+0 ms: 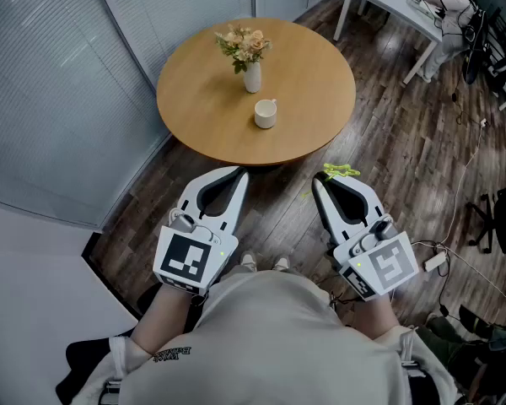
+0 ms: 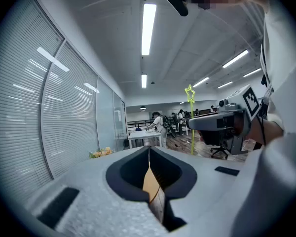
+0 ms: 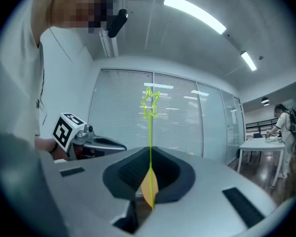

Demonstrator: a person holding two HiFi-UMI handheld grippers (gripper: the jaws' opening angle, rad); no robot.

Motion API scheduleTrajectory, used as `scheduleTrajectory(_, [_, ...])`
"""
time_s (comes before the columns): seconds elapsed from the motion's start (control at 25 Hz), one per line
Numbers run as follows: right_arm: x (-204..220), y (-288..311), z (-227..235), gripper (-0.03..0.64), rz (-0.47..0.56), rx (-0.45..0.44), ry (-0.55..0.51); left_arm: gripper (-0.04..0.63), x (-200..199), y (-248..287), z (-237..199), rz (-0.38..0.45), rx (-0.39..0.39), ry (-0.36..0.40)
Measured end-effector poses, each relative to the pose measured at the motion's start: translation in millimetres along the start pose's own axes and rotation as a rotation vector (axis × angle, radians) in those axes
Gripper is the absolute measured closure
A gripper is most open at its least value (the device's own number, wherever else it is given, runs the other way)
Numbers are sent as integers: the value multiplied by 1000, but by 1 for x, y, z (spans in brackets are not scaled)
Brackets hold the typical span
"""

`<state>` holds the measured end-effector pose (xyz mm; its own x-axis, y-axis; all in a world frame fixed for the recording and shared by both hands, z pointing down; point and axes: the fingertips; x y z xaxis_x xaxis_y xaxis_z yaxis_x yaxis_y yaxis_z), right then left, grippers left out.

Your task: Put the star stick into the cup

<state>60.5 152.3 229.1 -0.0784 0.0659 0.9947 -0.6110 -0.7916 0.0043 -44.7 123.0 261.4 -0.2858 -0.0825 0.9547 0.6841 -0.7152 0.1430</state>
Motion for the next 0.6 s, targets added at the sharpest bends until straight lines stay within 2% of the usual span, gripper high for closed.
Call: scheduleTrajectory(0.6, [6,-2,7,583,-3,9,40,572,5,-2,2,-6,-12,-12])
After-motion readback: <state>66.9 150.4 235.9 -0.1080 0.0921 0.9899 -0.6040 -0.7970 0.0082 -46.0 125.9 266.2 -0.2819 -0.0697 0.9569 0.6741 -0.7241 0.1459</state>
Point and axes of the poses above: the fingertips, and each gripper's own axes: y forward along the fingers, z to its right, x out of its underside, and after that the axes turned 7 degrees about y, right-handed
